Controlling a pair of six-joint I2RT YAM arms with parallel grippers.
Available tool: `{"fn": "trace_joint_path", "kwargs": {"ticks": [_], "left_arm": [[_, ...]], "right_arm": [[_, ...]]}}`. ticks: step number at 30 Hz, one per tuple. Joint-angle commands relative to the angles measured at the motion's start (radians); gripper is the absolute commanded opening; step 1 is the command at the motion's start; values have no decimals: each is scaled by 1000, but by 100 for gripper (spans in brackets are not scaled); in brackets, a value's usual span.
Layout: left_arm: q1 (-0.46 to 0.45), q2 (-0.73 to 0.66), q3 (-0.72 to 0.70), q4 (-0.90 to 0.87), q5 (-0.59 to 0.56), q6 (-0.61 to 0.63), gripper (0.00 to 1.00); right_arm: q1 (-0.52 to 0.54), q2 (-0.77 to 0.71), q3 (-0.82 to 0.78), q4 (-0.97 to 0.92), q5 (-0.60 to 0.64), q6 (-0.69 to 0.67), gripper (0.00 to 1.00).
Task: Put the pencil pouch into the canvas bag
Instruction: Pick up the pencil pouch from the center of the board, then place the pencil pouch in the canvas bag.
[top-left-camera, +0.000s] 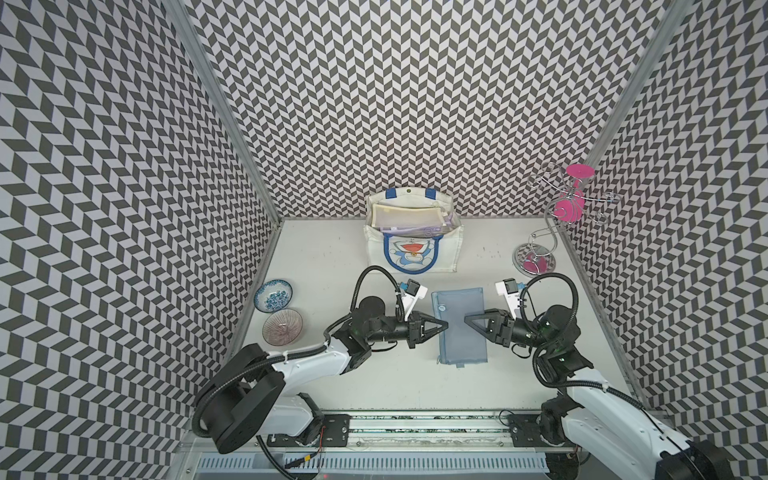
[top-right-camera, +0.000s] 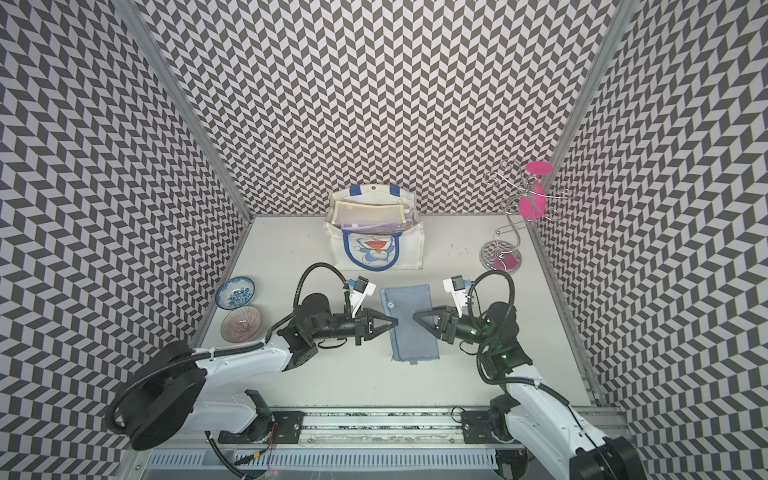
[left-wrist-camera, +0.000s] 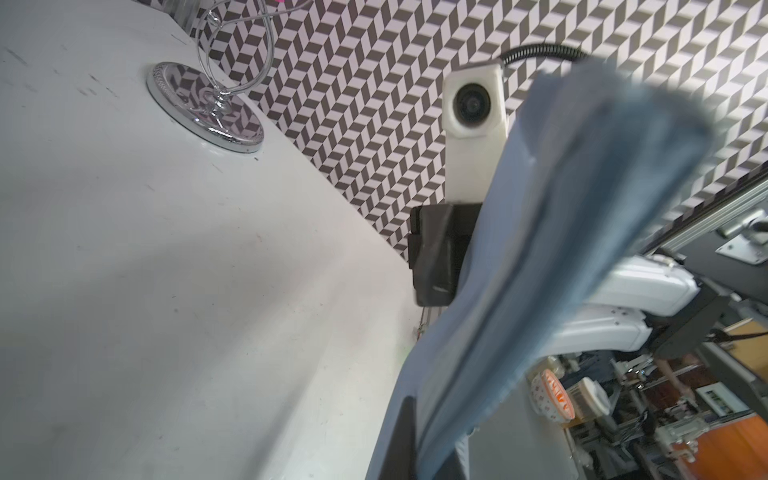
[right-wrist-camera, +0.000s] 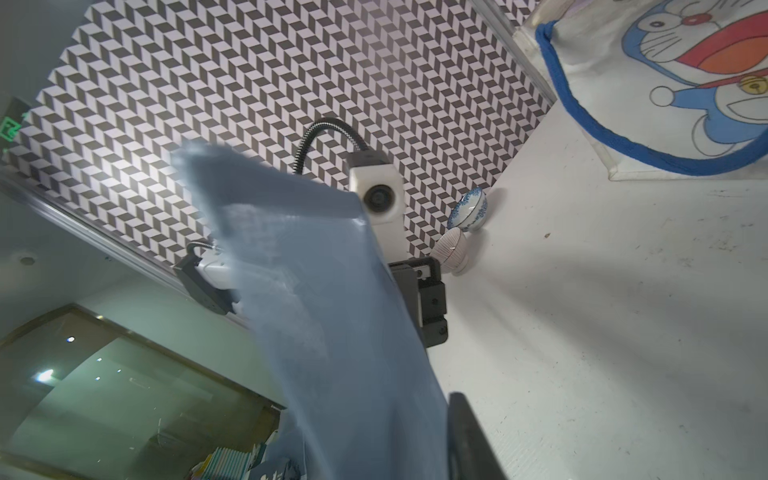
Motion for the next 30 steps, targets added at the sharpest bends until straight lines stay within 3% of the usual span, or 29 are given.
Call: {"fn": "trace_joint_path", "kwargs": {"ticks": [1,4,7,10,17,24,27,30], "left_arm": [[30,-104,56,-278,-93,156,0],[52,-181,189,-594,-283,332,0],[78,-179,371,-811,-506,470,0],[88,-89,587,-945,-733,603,0],[88,132,974,-874,-1042,943,0],[90,433,1156,-621,-1309,1400,0],[105,528,1186,-598,-1312,1476,0],[121,585,1210,-630,-1303,1465,0]], "right_arm": [[6,-18,70,-169,78,-127,71],[6,-65,121,-311,187,-196,87],[6,-126,137,-373,311,-215,91],[6,-174,134,-397,399,-219,94],[6,-161,174,-466,385,-264,96],[7,-151,162,-436,378,-254,96],[7,-148,150,-417,374,-241,96],[6,-143,143,-406,369,-243,96]]}}
